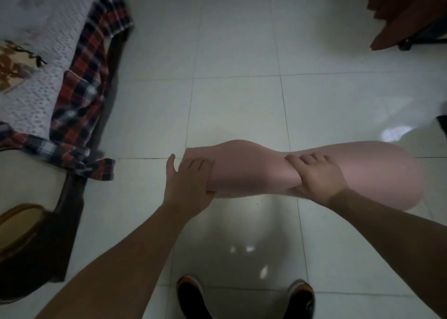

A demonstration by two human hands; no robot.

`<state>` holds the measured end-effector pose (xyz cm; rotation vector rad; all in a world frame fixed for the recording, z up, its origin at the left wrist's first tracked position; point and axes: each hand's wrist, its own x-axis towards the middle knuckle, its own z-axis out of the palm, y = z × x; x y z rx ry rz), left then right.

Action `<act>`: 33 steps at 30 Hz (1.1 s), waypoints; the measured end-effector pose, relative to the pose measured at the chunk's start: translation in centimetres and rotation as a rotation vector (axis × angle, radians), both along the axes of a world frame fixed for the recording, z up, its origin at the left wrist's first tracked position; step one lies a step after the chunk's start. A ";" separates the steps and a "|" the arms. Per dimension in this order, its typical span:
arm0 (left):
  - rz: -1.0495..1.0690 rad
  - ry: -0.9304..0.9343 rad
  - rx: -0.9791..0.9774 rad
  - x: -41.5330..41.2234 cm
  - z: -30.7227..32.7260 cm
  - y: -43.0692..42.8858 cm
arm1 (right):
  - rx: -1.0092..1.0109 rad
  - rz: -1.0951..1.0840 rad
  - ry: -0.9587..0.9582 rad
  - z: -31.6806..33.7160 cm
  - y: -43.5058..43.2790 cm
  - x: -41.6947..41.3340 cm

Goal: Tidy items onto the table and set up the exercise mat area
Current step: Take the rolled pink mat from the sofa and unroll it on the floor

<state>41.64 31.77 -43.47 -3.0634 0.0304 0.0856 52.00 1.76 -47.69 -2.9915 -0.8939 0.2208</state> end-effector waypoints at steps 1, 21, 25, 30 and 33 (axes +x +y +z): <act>0.009 0.042 0.030 0.6 -2.6 0.5 | -0.029 0.017 -0.015 -1.9 0.9 0.4; -0.162 -0.043 -0.074 9.0 -43.1 0.2 | -0.073 0.268 -0.129 -38.4 9.4 4.5; -0.194 -0.065 -0.070 9.2 -42.9 0.6 | -0.109 0.205 -0.085 -38.7 5.7 5.4; -0.217 -0.191 -0.079 10.9 -42.5 -0.1 | -0.146 0.139 -0.230 -38.1 3.8 5.9; -0.199 -0.126 -0.089 11.3 -42.8 -1.4 | -0.143 0.086 -0.241 -39.3 3.5 6.0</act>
